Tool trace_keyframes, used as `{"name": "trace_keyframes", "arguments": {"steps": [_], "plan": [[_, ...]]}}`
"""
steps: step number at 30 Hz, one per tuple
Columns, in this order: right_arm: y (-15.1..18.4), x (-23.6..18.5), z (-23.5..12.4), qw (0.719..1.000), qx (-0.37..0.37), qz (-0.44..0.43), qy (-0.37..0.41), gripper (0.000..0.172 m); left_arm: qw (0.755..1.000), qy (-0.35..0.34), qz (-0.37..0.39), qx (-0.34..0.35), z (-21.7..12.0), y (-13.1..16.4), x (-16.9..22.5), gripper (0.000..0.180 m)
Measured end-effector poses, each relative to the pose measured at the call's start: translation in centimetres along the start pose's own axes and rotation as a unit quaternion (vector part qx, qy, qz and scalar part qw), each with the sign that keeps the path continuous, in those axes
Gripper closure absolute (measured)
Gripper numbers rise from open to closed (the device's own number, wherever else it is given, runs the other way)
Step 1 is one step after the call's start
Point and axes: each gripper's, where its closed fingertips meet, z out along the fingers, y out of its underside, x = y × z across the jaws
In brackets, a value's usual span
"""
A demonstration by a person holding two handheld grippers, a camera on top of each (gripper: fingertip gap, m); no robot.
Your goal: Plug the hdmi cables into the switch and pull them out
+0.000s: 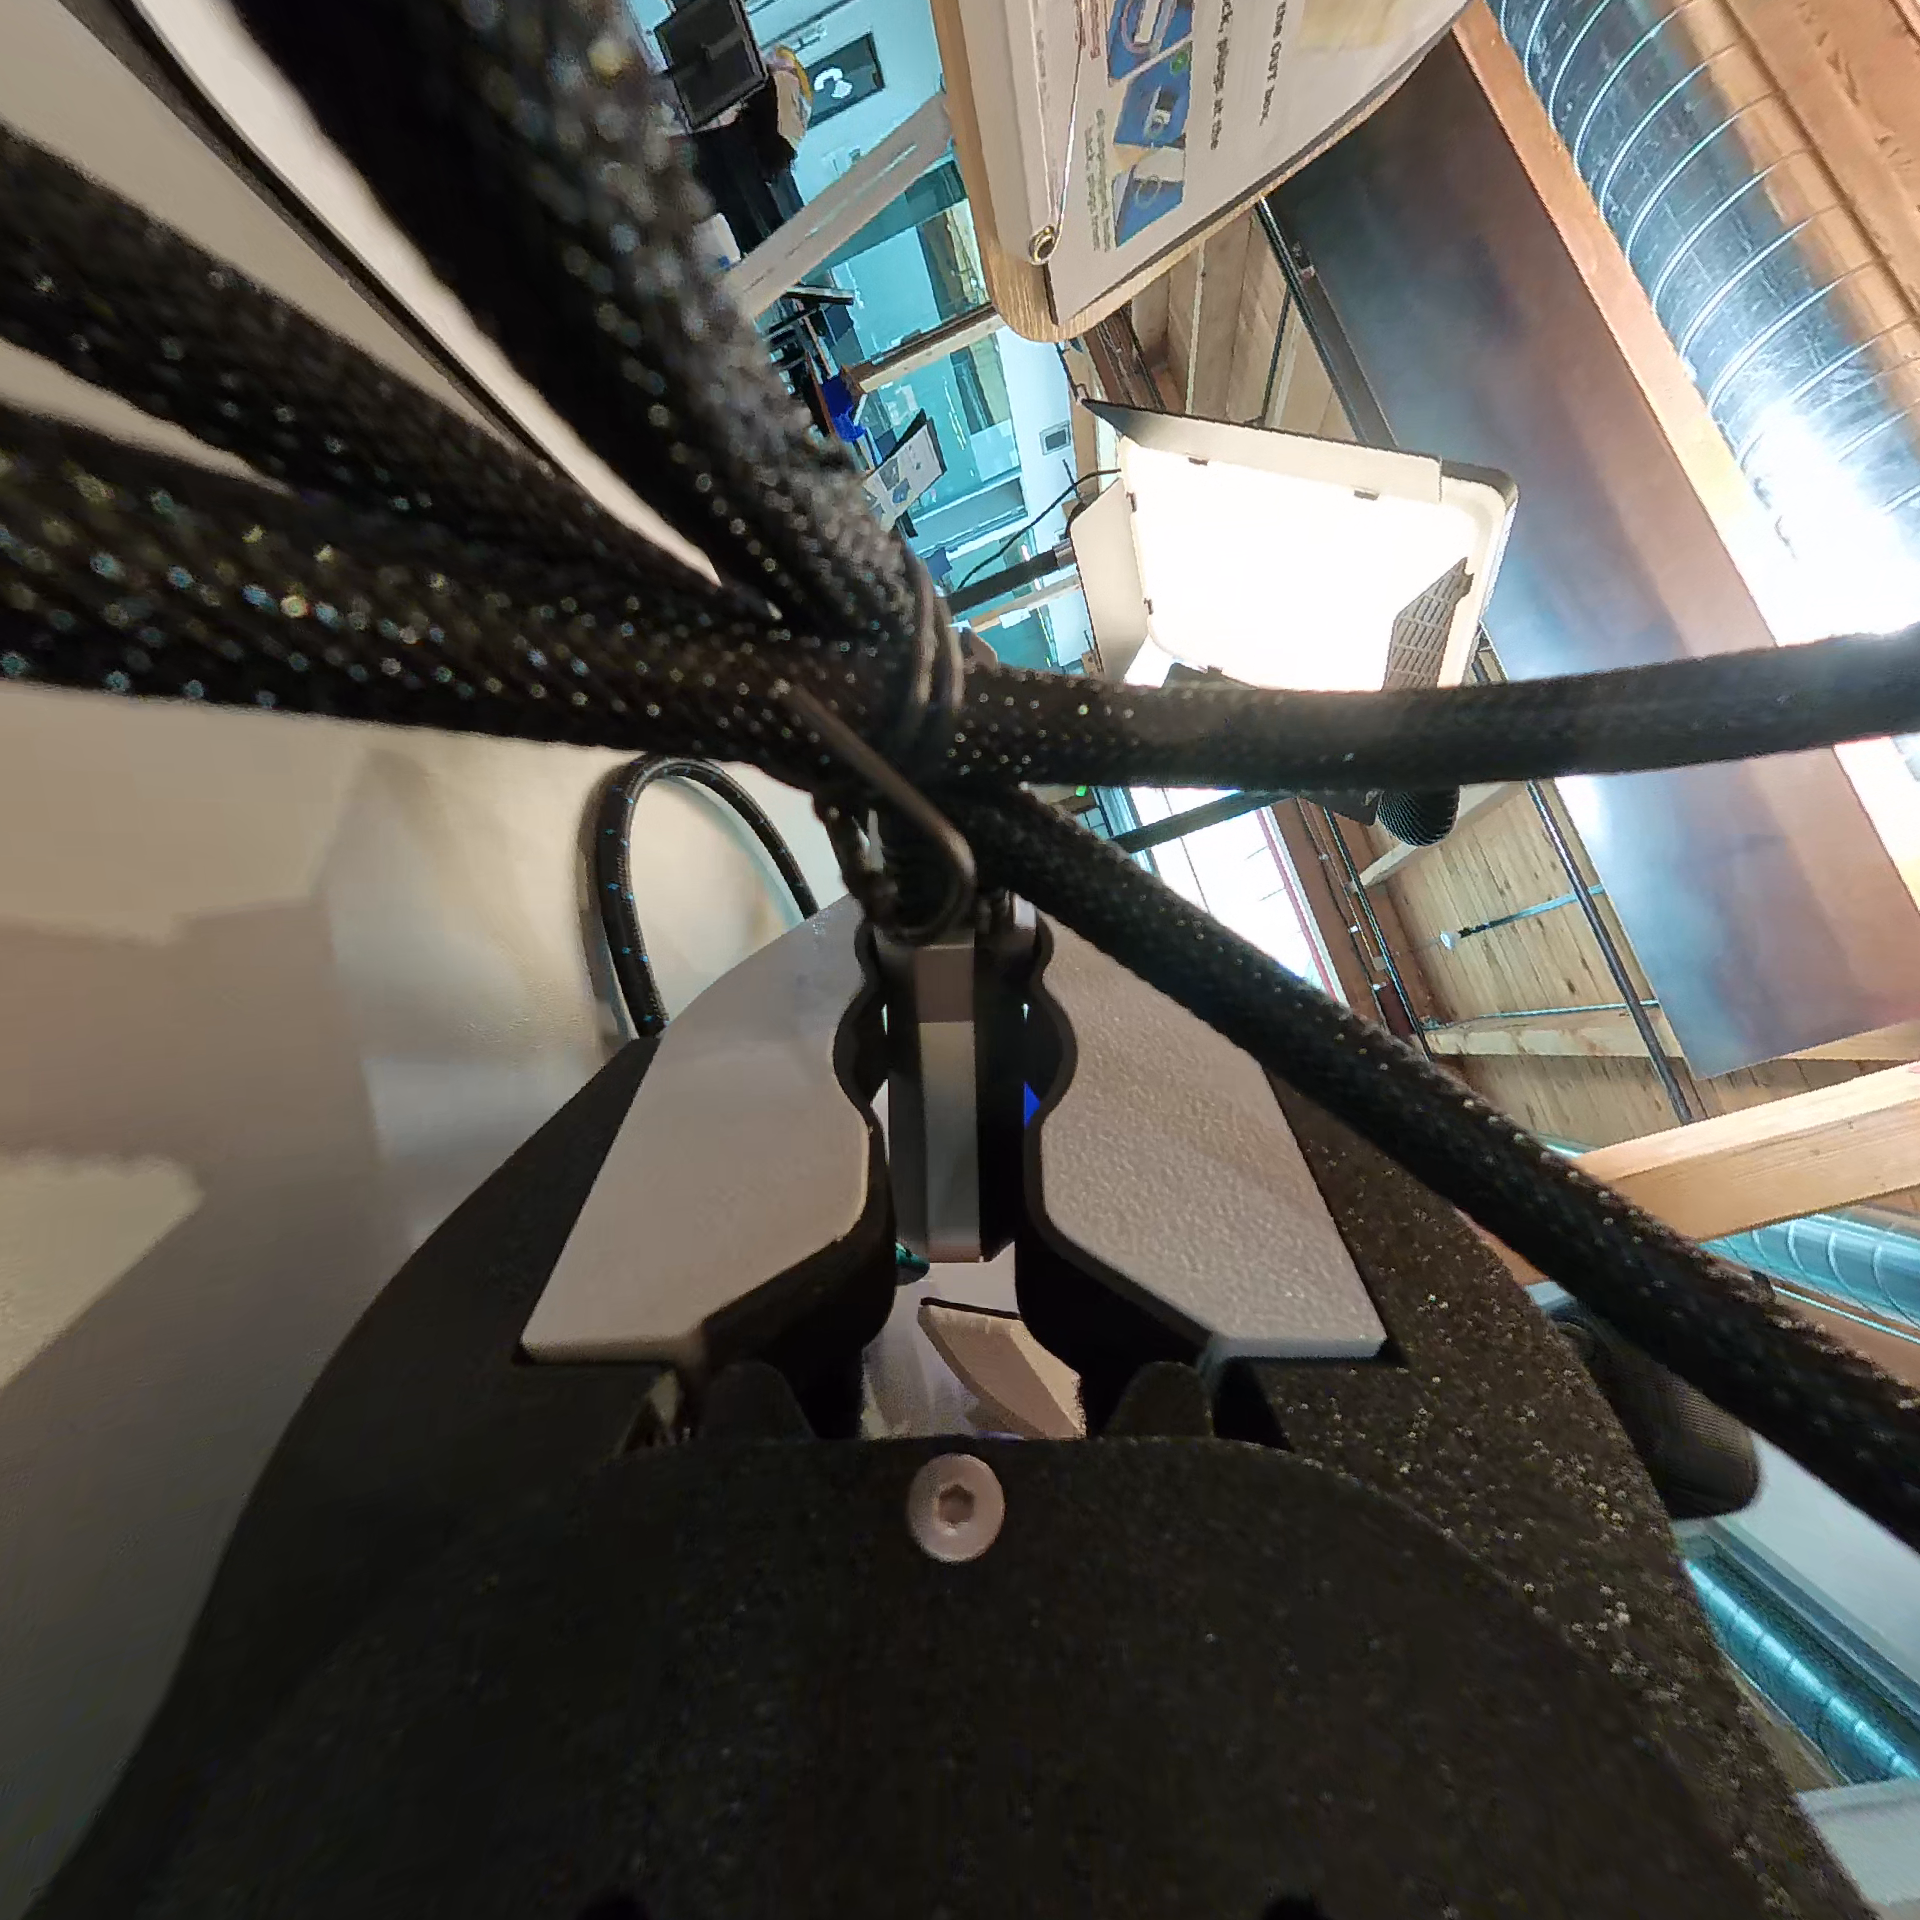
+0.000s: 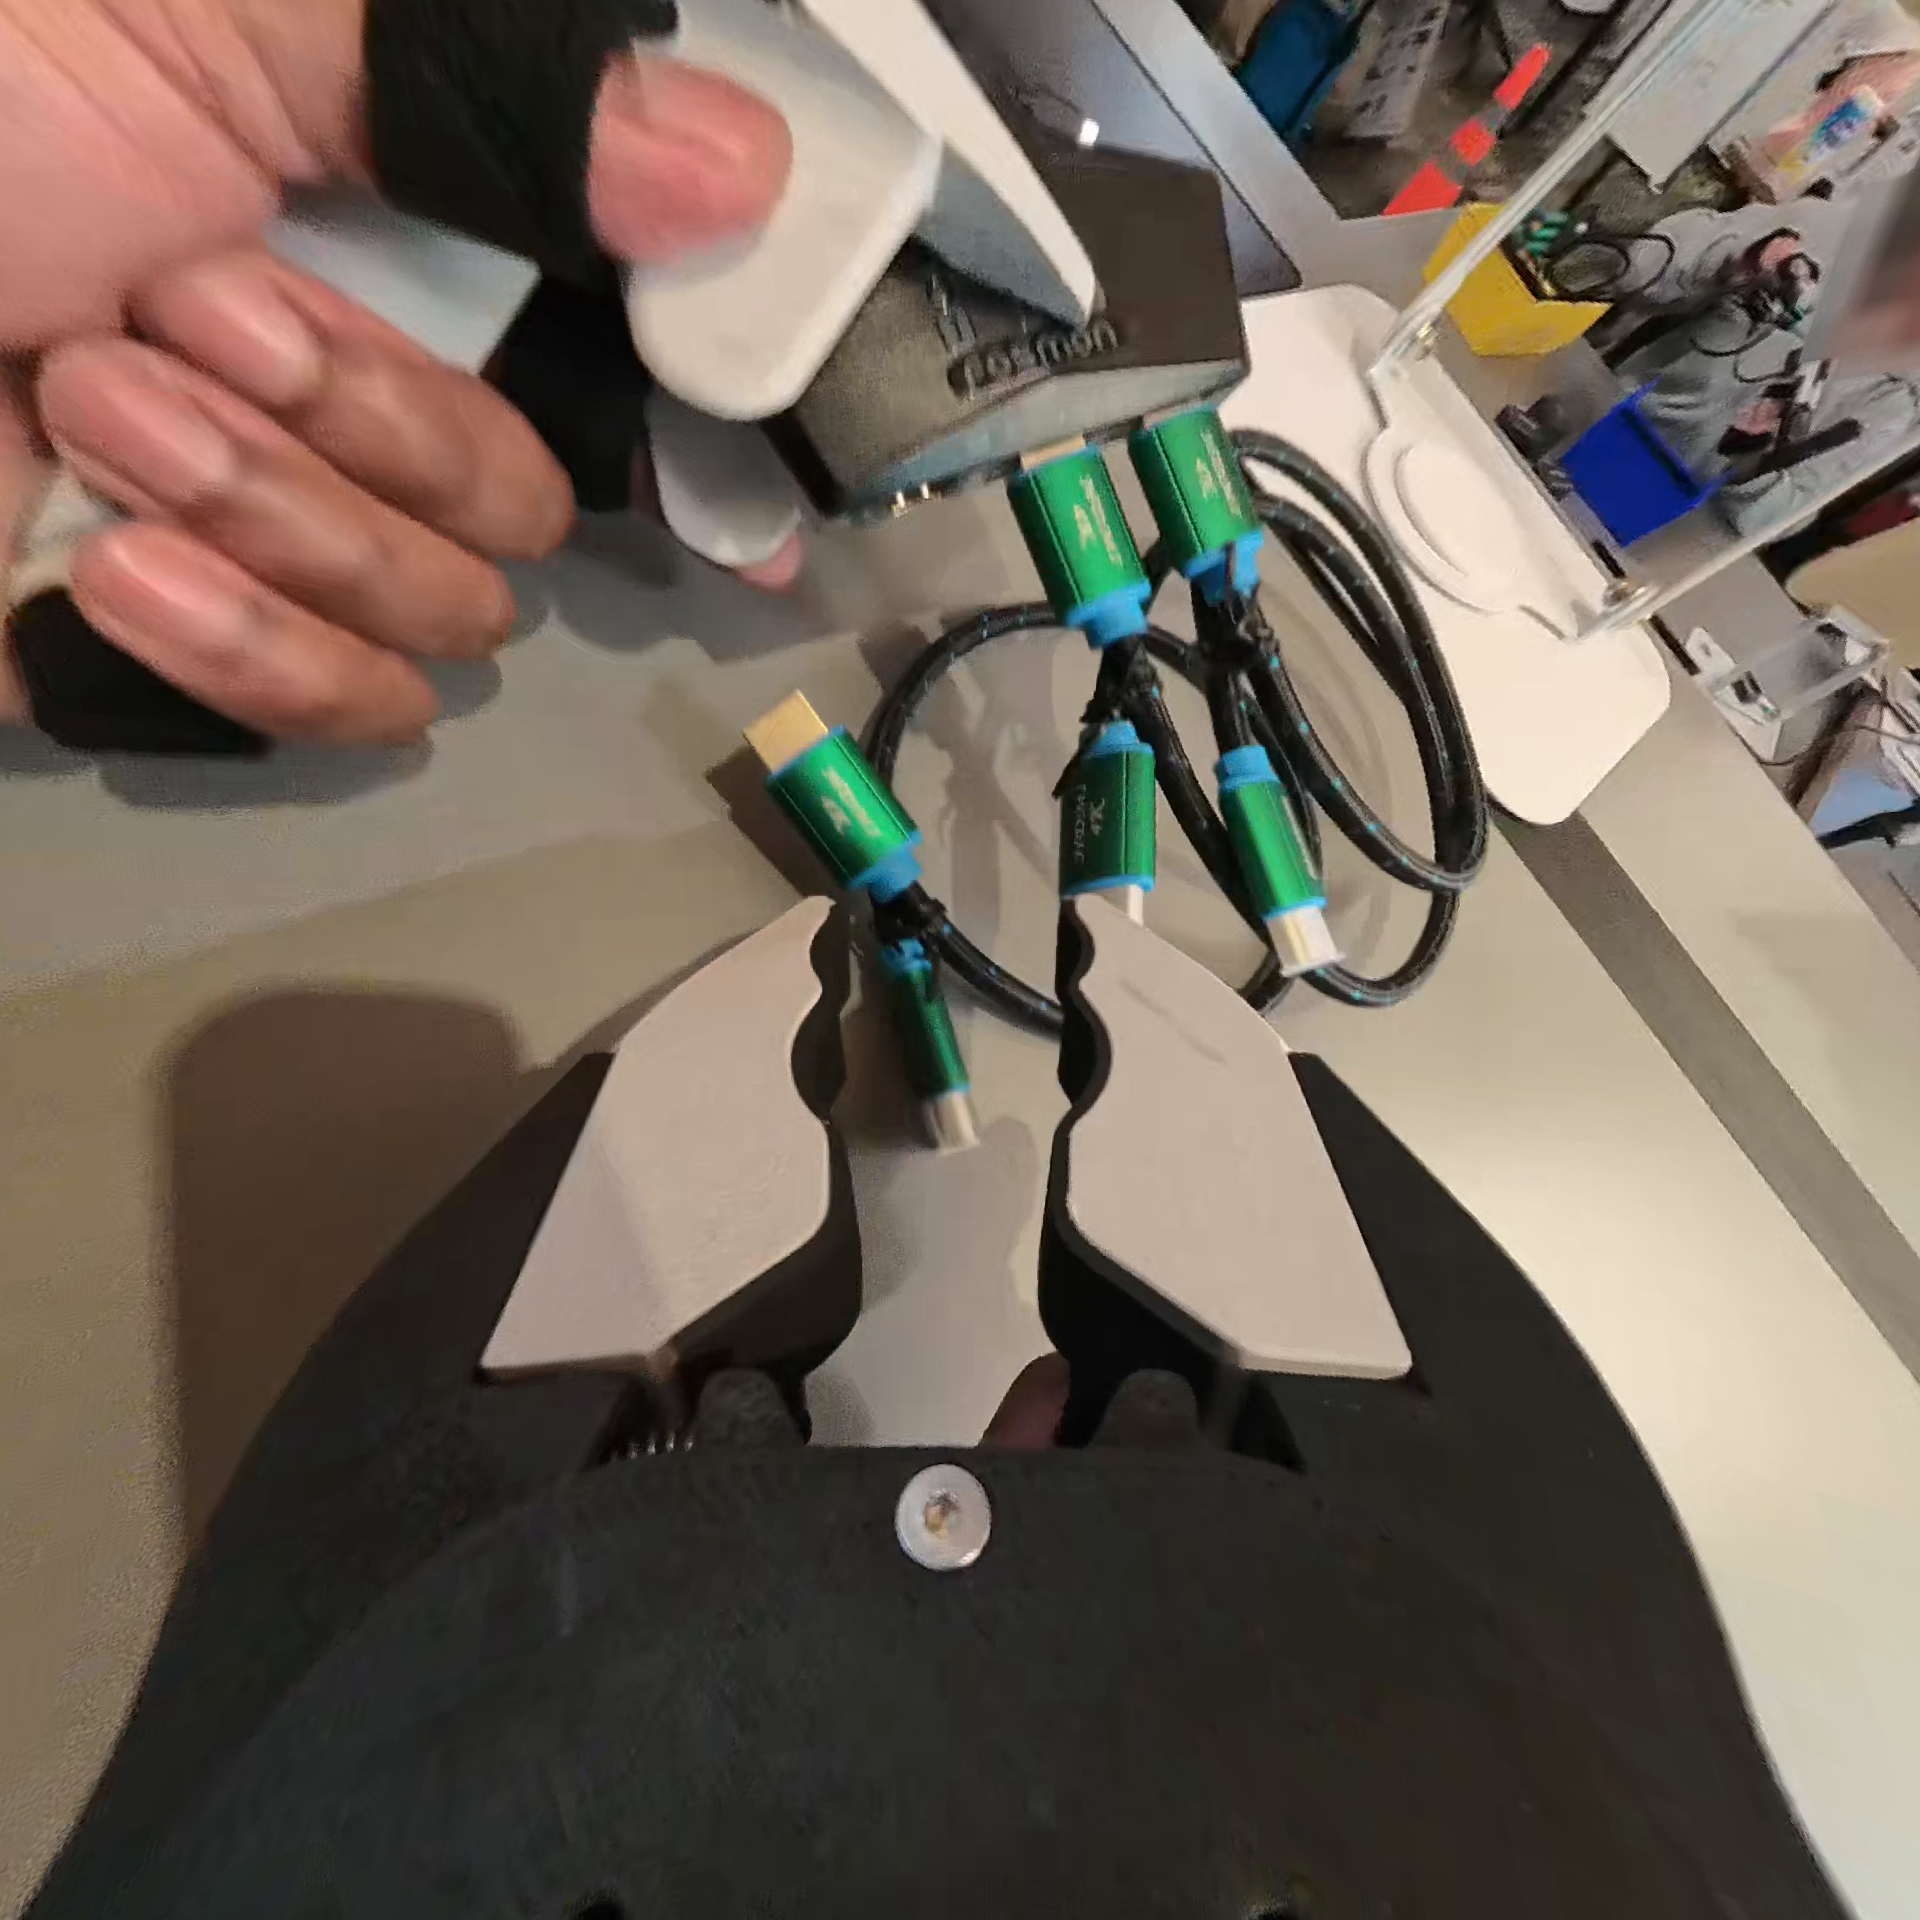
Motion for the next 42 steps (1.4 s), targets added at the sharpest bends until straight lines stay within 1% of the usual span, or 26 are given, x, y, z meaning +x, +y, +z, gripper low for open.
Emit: {"name": "trace_keyframes", "arguments": {"steps": [2,4,5,7,8,9,10,11,13,15,18,20,21,22,23,27,29,30,31,34,35,36,38,39,41,42], "plan": [[0.9,0.3,0.2,1.0,0.003,-0.012,-0.013,0.135,1.0,-0.006,0.0,0.007,-0.1,-0.3,-0.2,0.165],[1.6,0.6,0.6,1.0,-0.006,-0.008,-0.018,0.131,1.0,-0.009,0.0,0.018,-0.4,-0.7,-0.3,0.164],[1.9,0.5,0.9,1.0,-0.01,-0.005,-0.021,0.131,1.0,-0.01,-0.005,0.022,-0.5,-0.9,-0.5,0.16],[2.0,0.4,1.1,1.0,-0.014,-0.008,-0.024,0.13,0.999,-0.018,-0.017,0.03,-0.8,-1.2,-0.8,0.16],[1.9,0.3,1.2,1.0,-0.013,-0.01,-0.026,0.131,0.999,-0.024,-0.021,0.03,-0.8,-1.2,-1.1,0.164],[1.9,0.1,1.2,0.999,-0.015,-0.01,-0.03,0.135,0.999,-0.032,-0.025,0.028,-0.9,-1.2,-1.3,0.159],[2.0,-0.1,1.2,0.999,-0.019,-0.007,-0.037,0.14,0.998,-0.042,-0.03,0.024,-0.9,-1.0,-1.6,0.164],[2.1,-0.3,1.2,0.999,-0.023,-0.002,-0.046,0.144,0.998,-0.046,-0.038,0.021,-0.9,-0.9,-1.8,0.164],[2.3,-0.5,1.2,0.998,-0.031,0.01,-0.058,0.149,0.997,-0.055,-0.058,0.018,-1.0,-0.6,-2.3,0.16],[2.5,-0.8,1.1,0.997,-0.037,0.012,-0.071,0.16,0.995,-0.068,-0.079,0.007,-1.1,-0.2,-2.9,0.155],[2.8,-1.1,0.8,0.996,-0.045,0.006,-0.082,0.16,0.994,-0.059,-0.084,-0.04,-0.8,0.7,-2.6,0.139],[3.0,-1.3,0.4,0.994,-0.053,0.004,-0.099,0.161,0.991,-0.059,-0.071,-0.095,-0.7,1.7,-1.9,0.122],[3.2,-1.3,0.1,0.993,-0.058,0.005,-0.107,0.16,0.988,-0.063,-0.055,-0.128,-0.7,2.2,-1.5,0.111],[3.4,-1.3,-0.1,0.992,-0.063,0.004,-0.113,0.16,0.984,-0.071,-0.033,-0.158,-0.9,2.7,-1.2,0.104],[3.7,-1.3,-0.4,0.991,-0.068,0.003,-0.118,0.161,0.979,-0.081,-0.005,-0.185,-1.2,3.0,-1.1,0.101],[4.1,-1.5,-1.3,0.985,-0.076,0.018,-0.152,0.161,0.956,-0.092,0.083,-0.266,-3.2,3.6,-0.1,0.104],[4.1,-1.4,-1.8,0.983,-0.073,0.03,-0.163,0.16,0.928,-0.108,0.152,-0.321,-5.0,4.1,0.1,0.113],[4.1,-1.3,-2.0,0.983,-0.073,0.042,-0.166,0.16,0.909,-0.118,0.185,-0.353,-6.1,4.4,0.1,0.12],[4.1,-1.2,-2.2,0.982,-0.07,0.058,-0.168,0.16,0.89,-0.134,0.214,-0.38,-7.3,4.7,-0.1,0.12],[3.7,-0.9,-2.5,0.978,-0.054,0.09,-0.178,0.16,0.855,-0.152,0.25,-0.429,-9.8,5.5,-0.5,0.125],[3.6,-0.9,-2.5,0.978,-0.051,0.095,-0.181,0.16,0.85,-0.145,0.248,-0.441,-10.3,5.9,-0.5,0.127],[3.5,-1.0,-2.5,0.976,-0.048,0.1,-0.186,0.16,0.858,-0.122,0.236,-0.439,-10.2,6.0,0.0,0.13],[3.3,-1.2,-2.4,0.973,-0.039,0.116,-0.198,0.16,0.9,-0.061,0.177,-0.393,-8.8,5.1,1.3,0.135],[3.1,-1.3,-2.4,0.97,-0.032,0.124,-0.204,0.16,0.921,-0.03,0.138,-0.362,-7.9,4.5,1.9,0.134],[2.7,-1.2,-2.5,0.967,-0.019,0.142,-0.213,0.161,0.962,0.014,0.03,-0.271,-5.7,2.4,2.4,0.134],[2.5,-1.1,-2.6,0.965,-0.014,0.15,-0.216,0.161,0.974,0.038,-0.028,-0.222,-4.8,1.3,2.4,0.145]]}}
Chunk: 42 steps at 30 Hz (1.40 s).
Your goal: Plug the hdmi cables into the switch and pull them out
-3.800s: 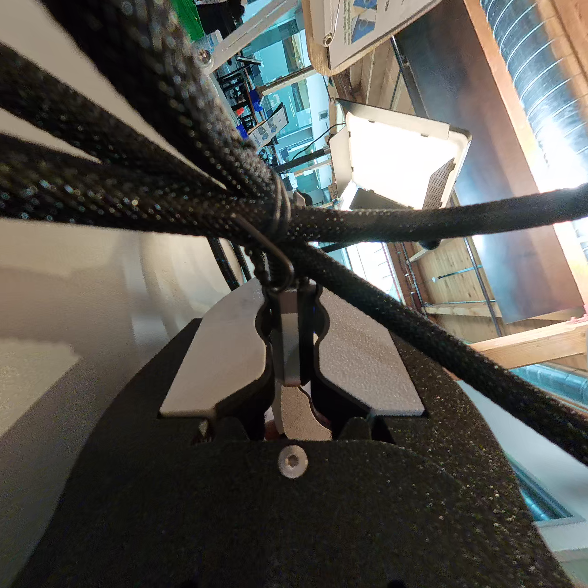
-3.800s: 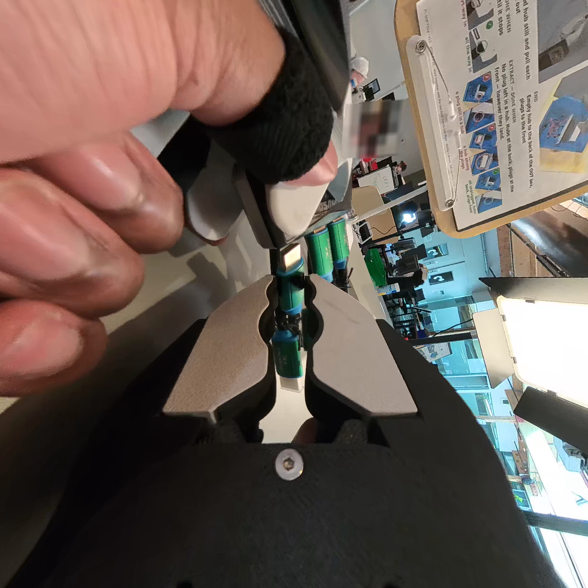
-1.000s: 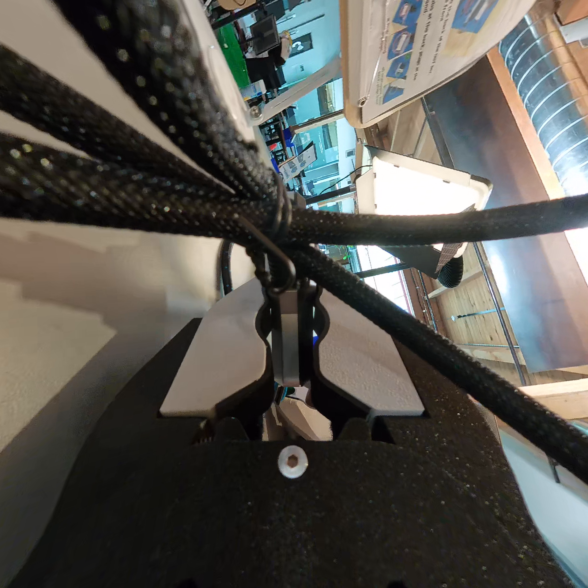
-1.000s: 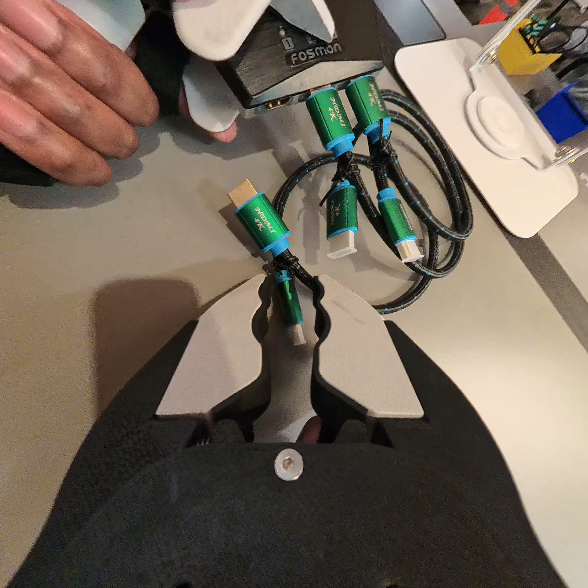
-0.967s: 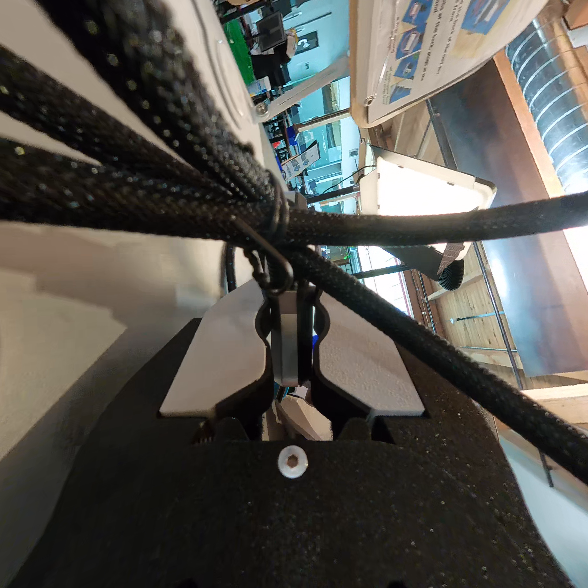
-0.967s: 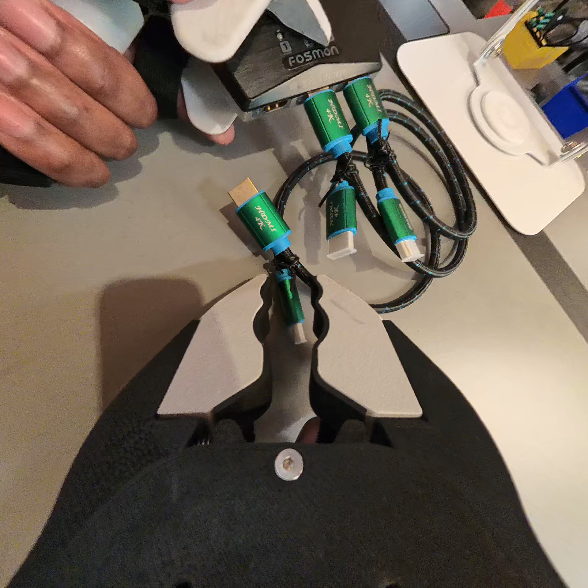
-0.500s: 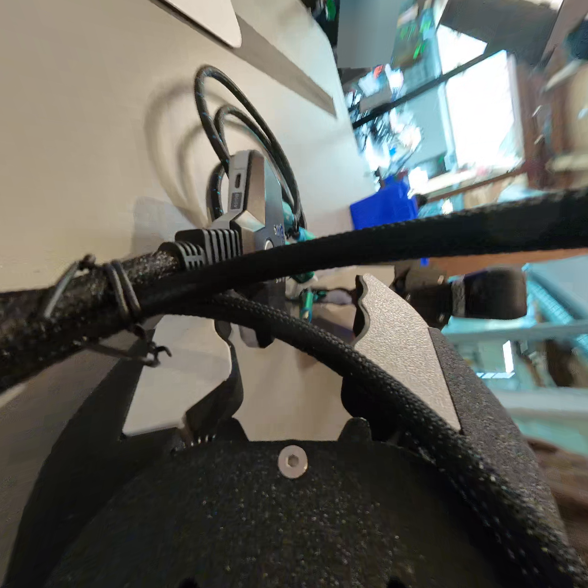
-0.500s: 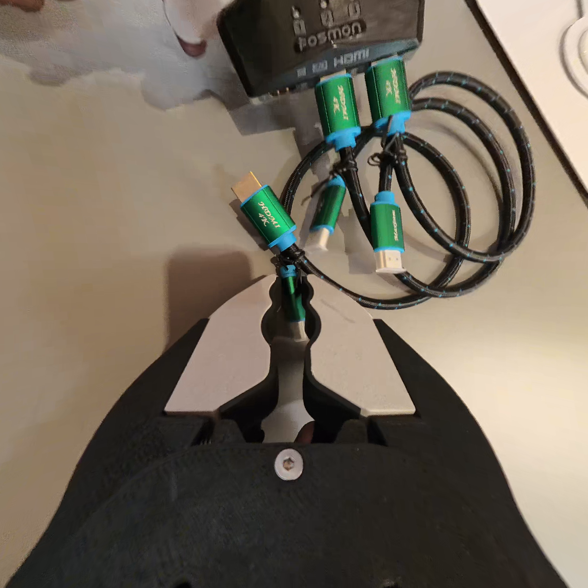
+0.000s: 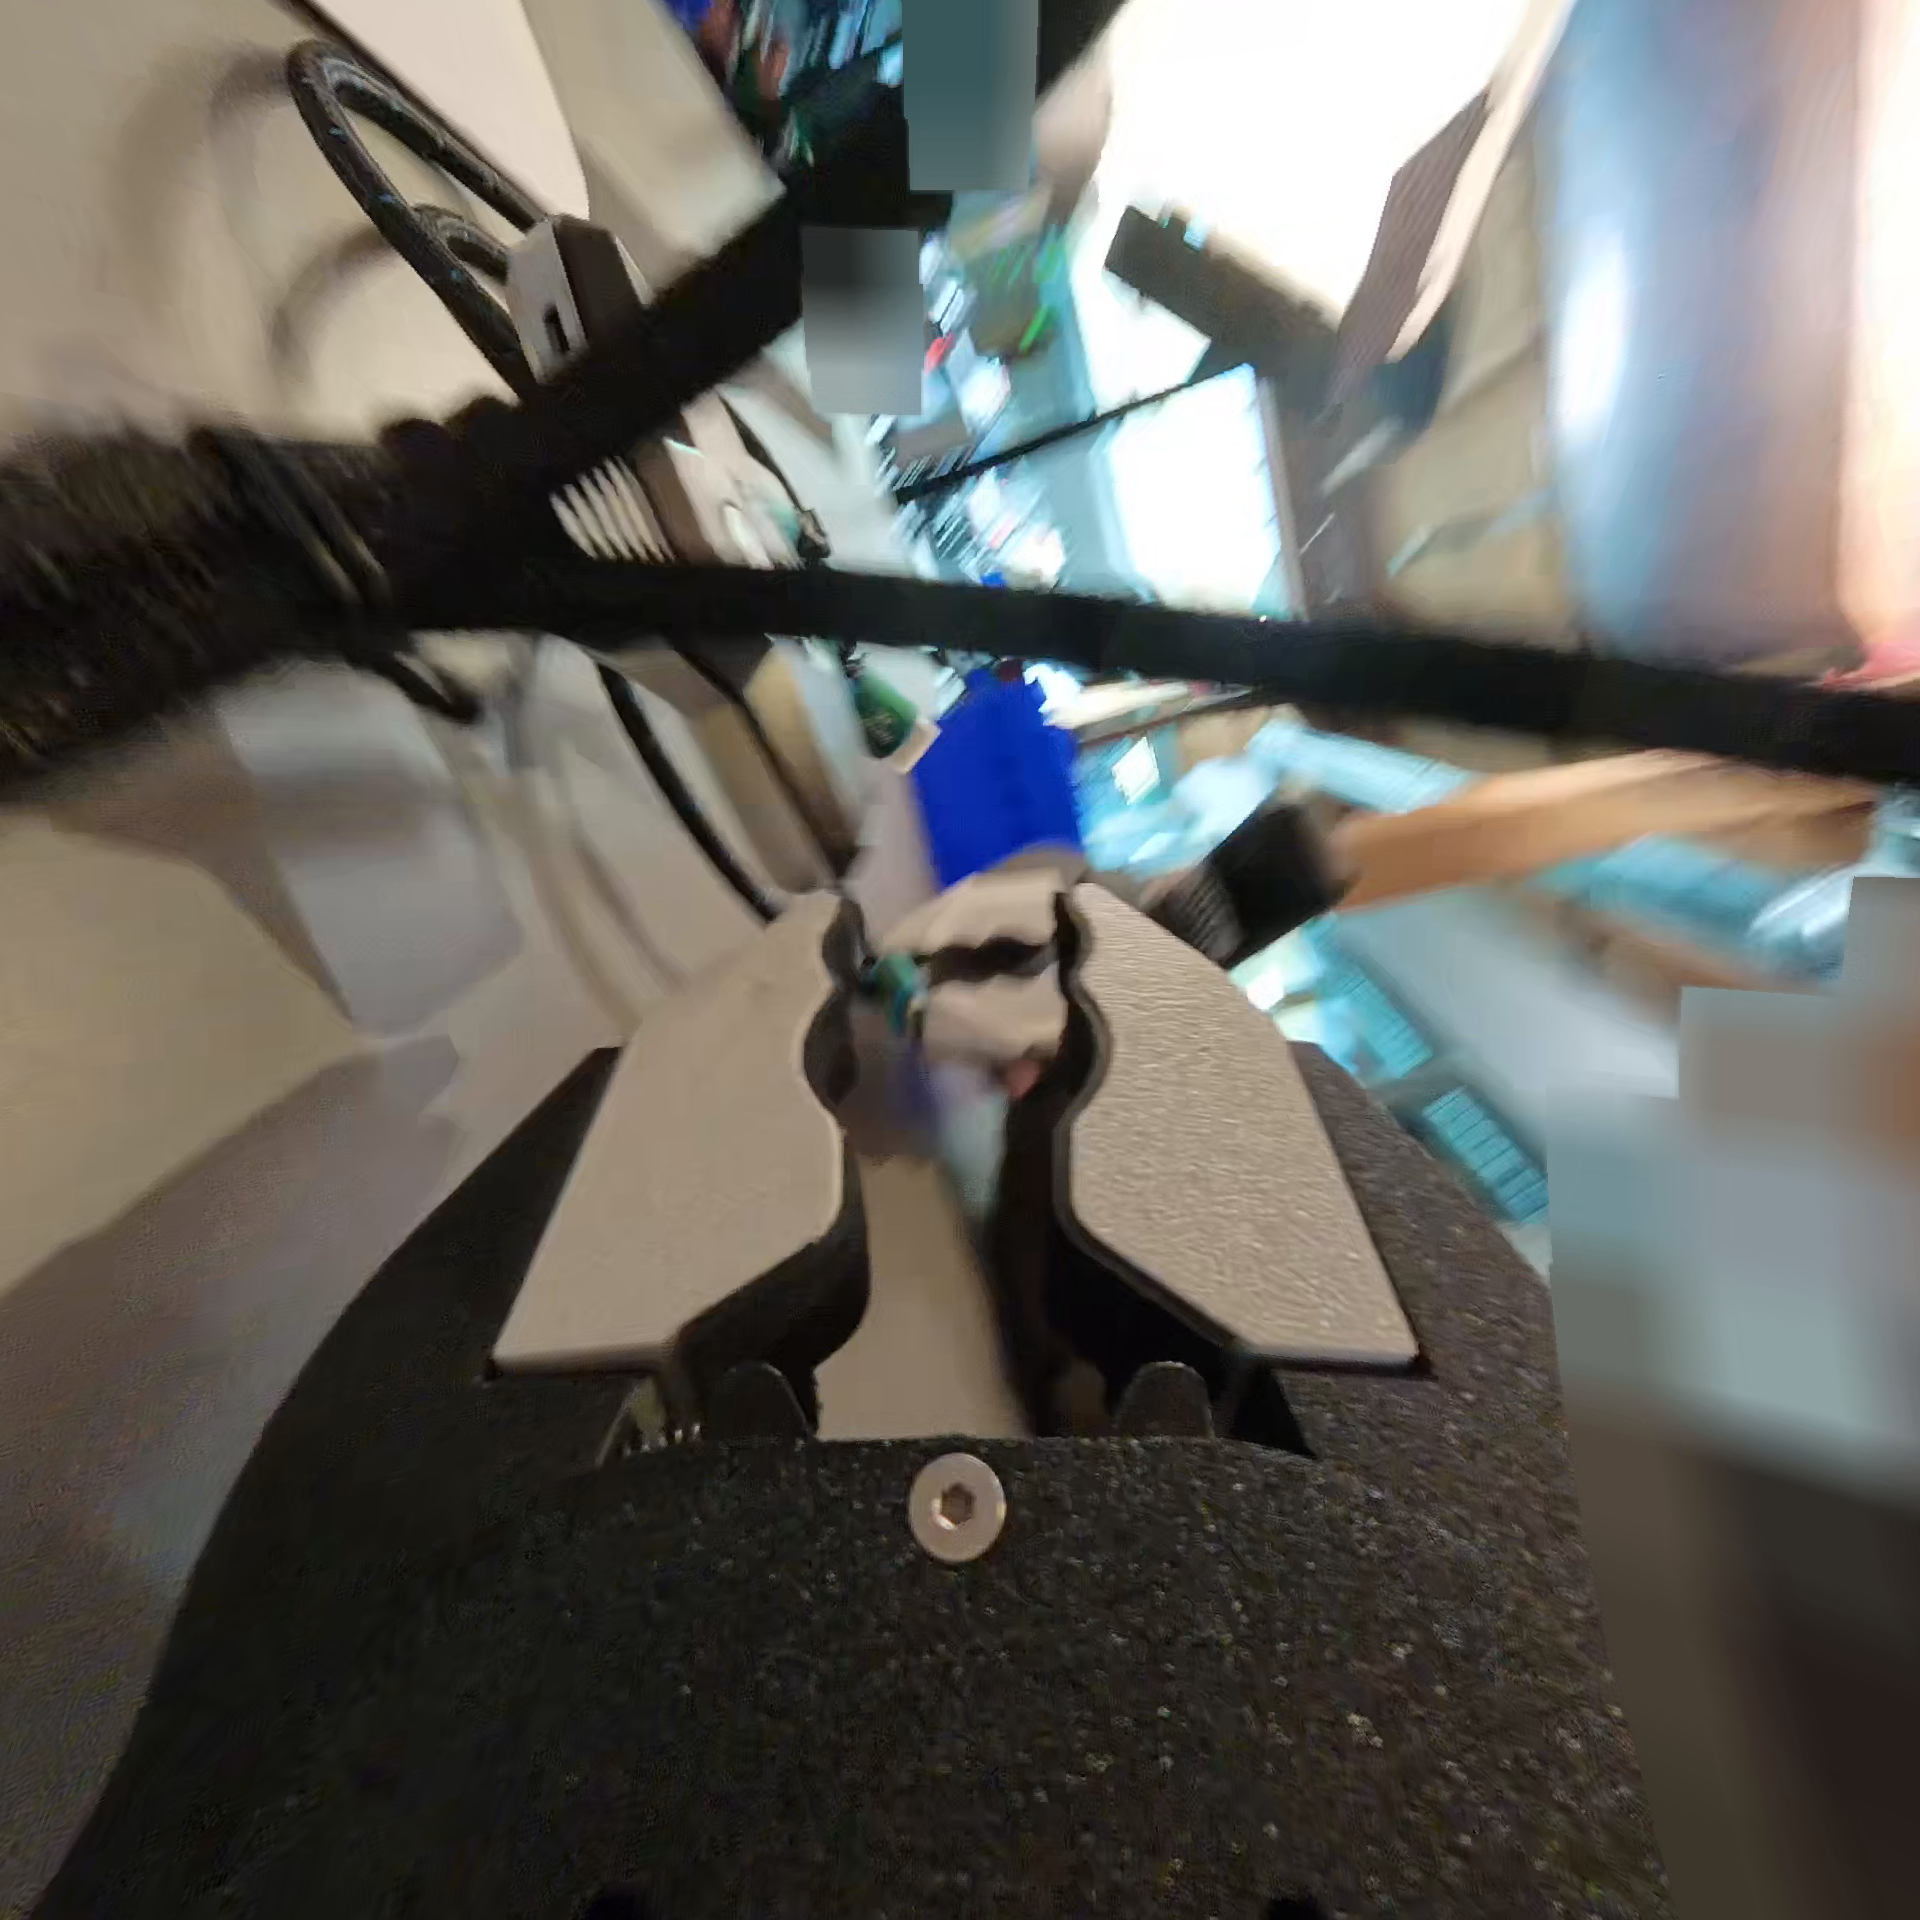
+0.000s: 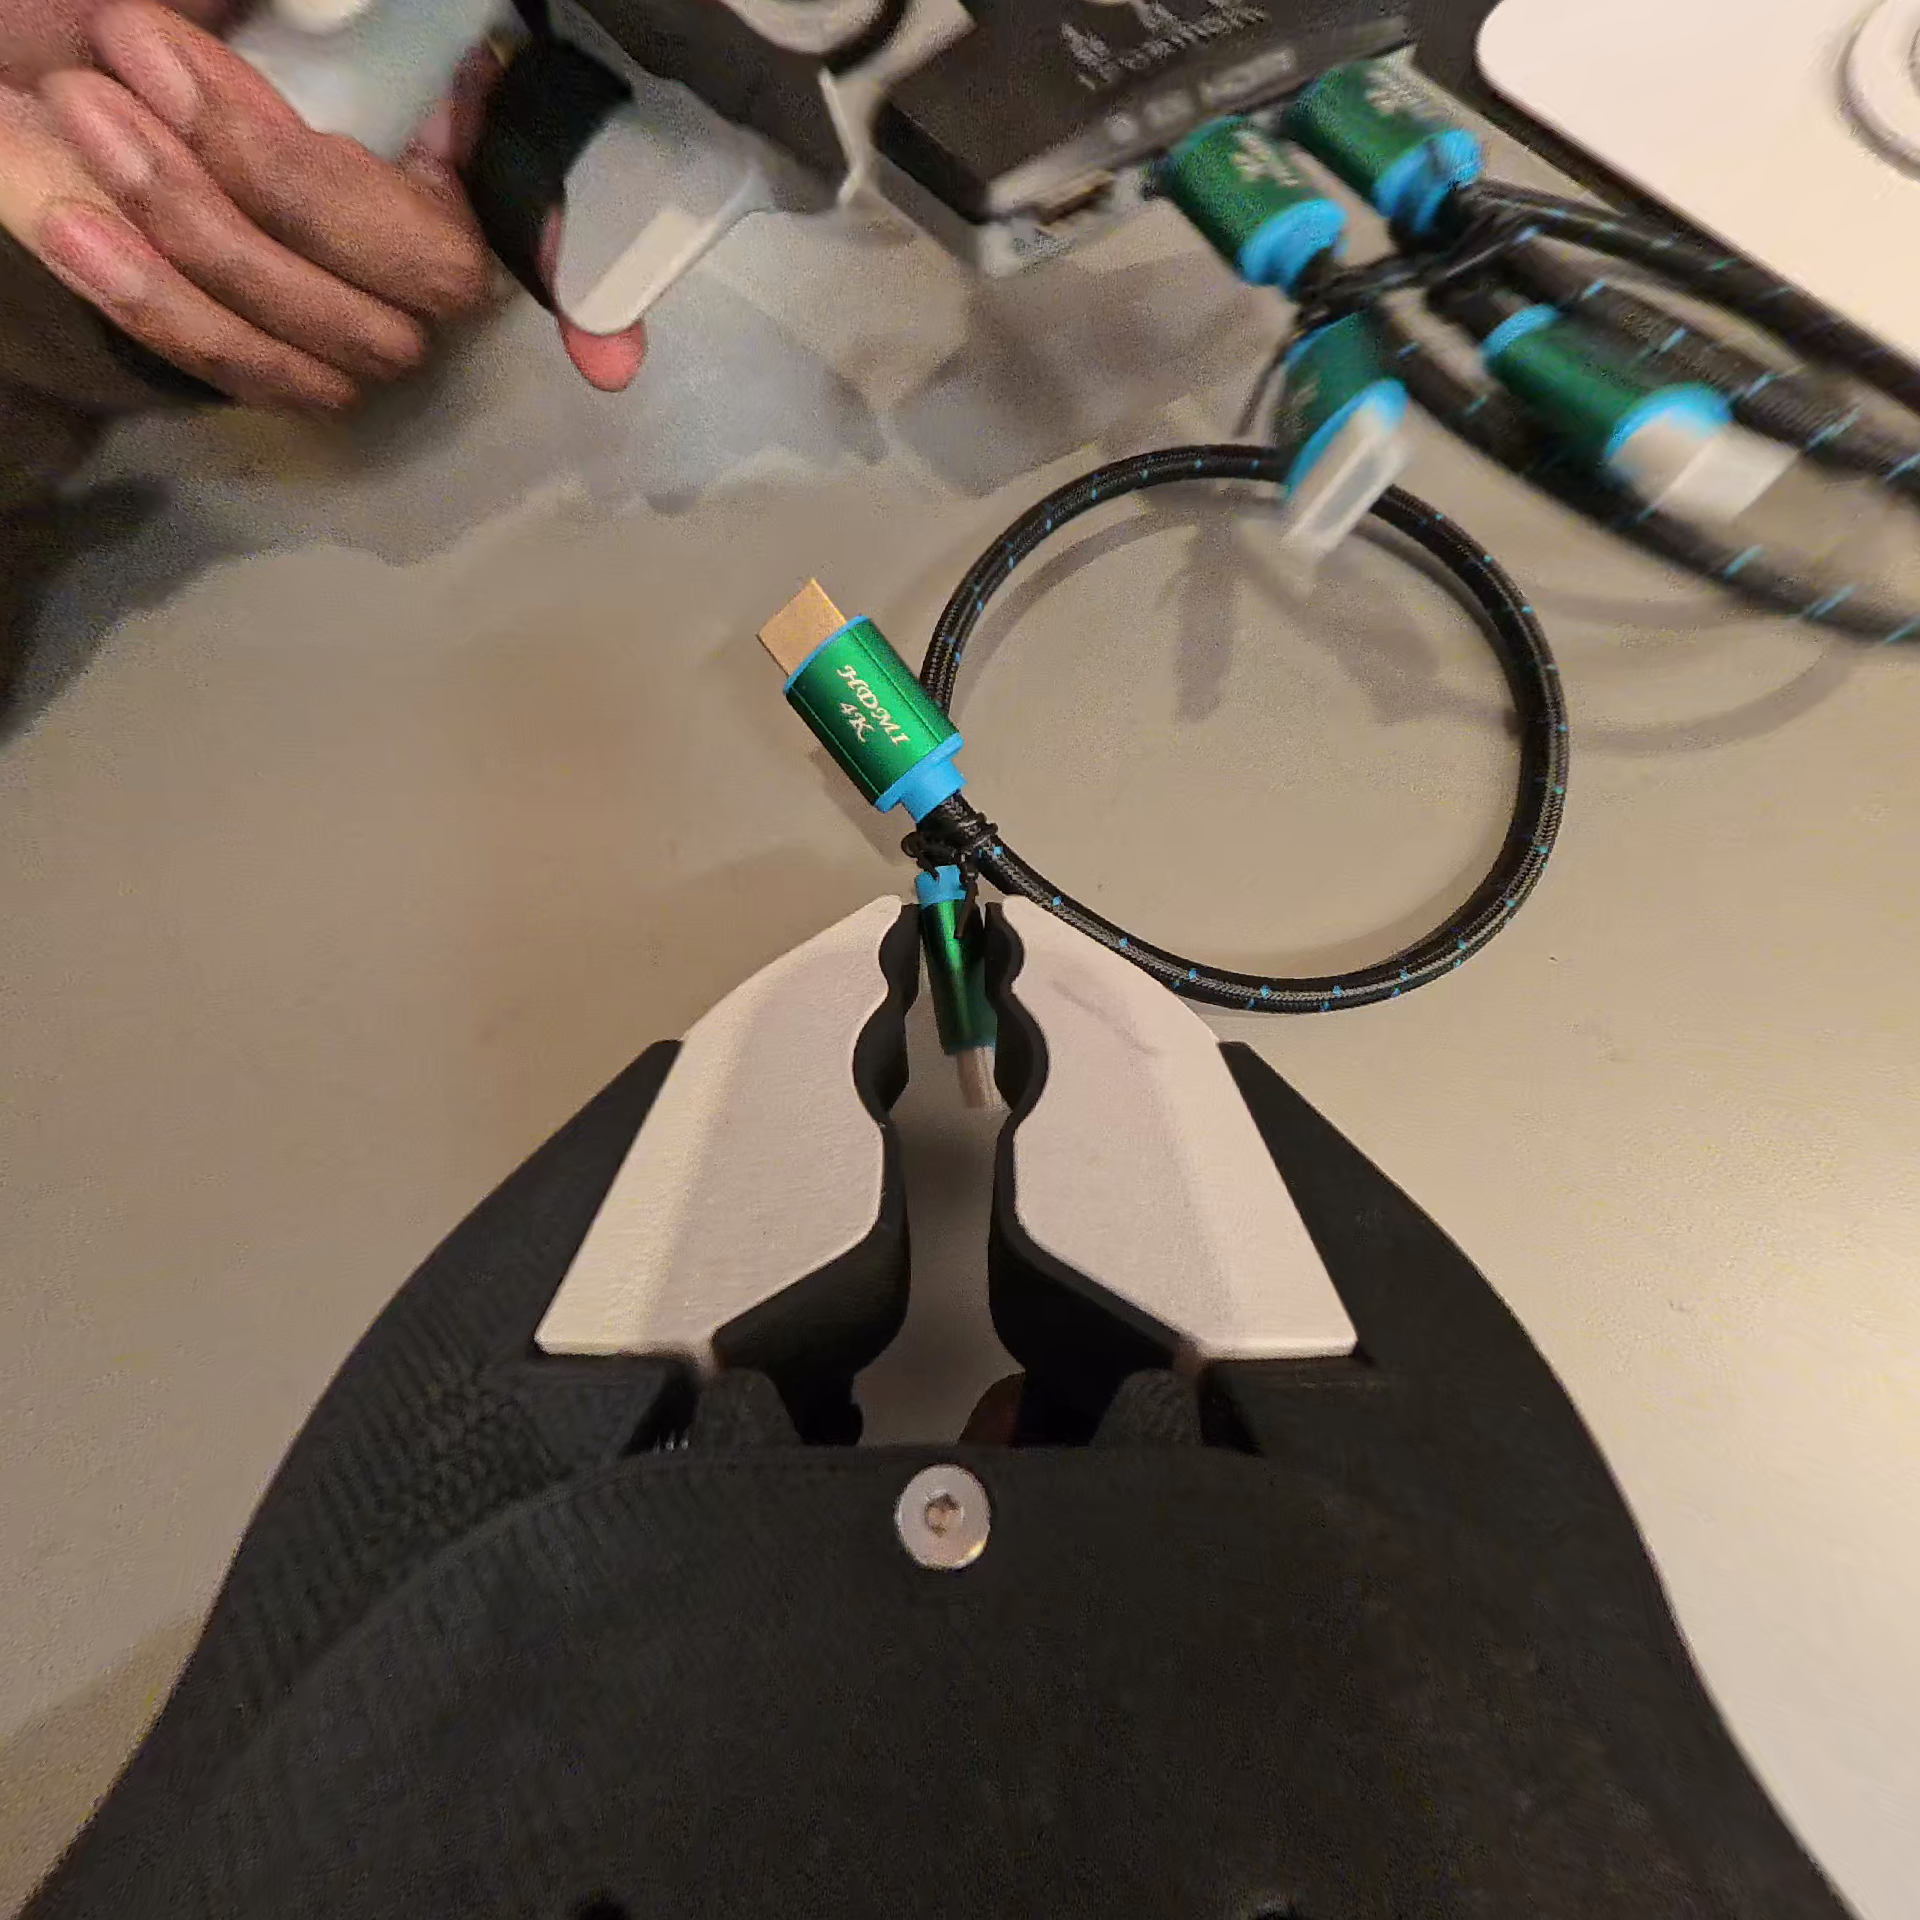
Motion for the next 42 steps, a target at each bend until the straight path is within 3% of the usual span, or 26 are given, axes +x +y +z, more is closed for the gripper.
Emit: {"name": "trace_keyframes", "arguments": {"steps": [3,5,10,14,17,20,24,28,32,35,40,42], "plan": [[-0.6,0.0,-0.6,0.999,0.024,0.022,-0.016,0.161,0.978,0.081,-0.147,0.121,0.1,-2.3,-1.1,0.153],[-0.9,-0.1,-1.0,0.998,0.037,0.033,-0.028,0.161,0.974,0.092,-0.166,0.121,0.9,-1.8,-1.3,0.155],[-0.9,-0.2,-1.6,0.999,0.031,0.021,-0.022,0.161,0.997,0.049,-0.063,0.011,4.5,1.8,0.6,0.143],[-1.3,-0.2,-1.4,0.999,0.038,0.019,-0.016,0.162,0.997,0.006,0.004,-0.079,6.7,5.2,0.3,0.131],[-1.3,0.1,-1.3,0.999,0.04,0.02,-0.007,0.162,0.993,-0.019,0.024,-0.11,7.2,6.4,-0.3,0.131],[-1.5,0.1,-1.3,0.998,0.052,0.021,-0.011,0.162,0.995,-0.016,0.018,-0.098,6.8,5.8,-0.1,0.134],[-2.3,0.1,-1.6,0.995,0.087,0.037,-0.028,0.162,0.997,0.047,-0.026,-0.058,5.7,4.2,0.8,0.142],[-3.5,-0.2,-1.6,0.991,0.126,0.027,-0.029,0.163,0.995,0.049,-0.023,-0.088,6.6,5.5,0.6,0.141],[-4.2,-0.4,-1.3,0.989,0.145,0.001,-0.014,0.163,0.997,0.024,-0.008,-0.069,6.9,5.2,-0.2,0.167],[-4.5,0.0,-1.3,0.987,0.158,-0.012,0.007,0.162,0.998,0.033,-0.013,-0.049,6.9,4.6,-0.4,0.169],[-6.4,0.3,-3.1,0.964,0.223,-0.114,0.093,0.145,0.999,0.036,-0.03,-0.02,7.1,4.1,-0.8,0.17],[-6.3,-0.2,-2.7,0.955,0.206,-0.175,0.125,0.142,0.999,0.034,-0.028,-0.024,7.4,4.3,-0.9,0.168]]}}
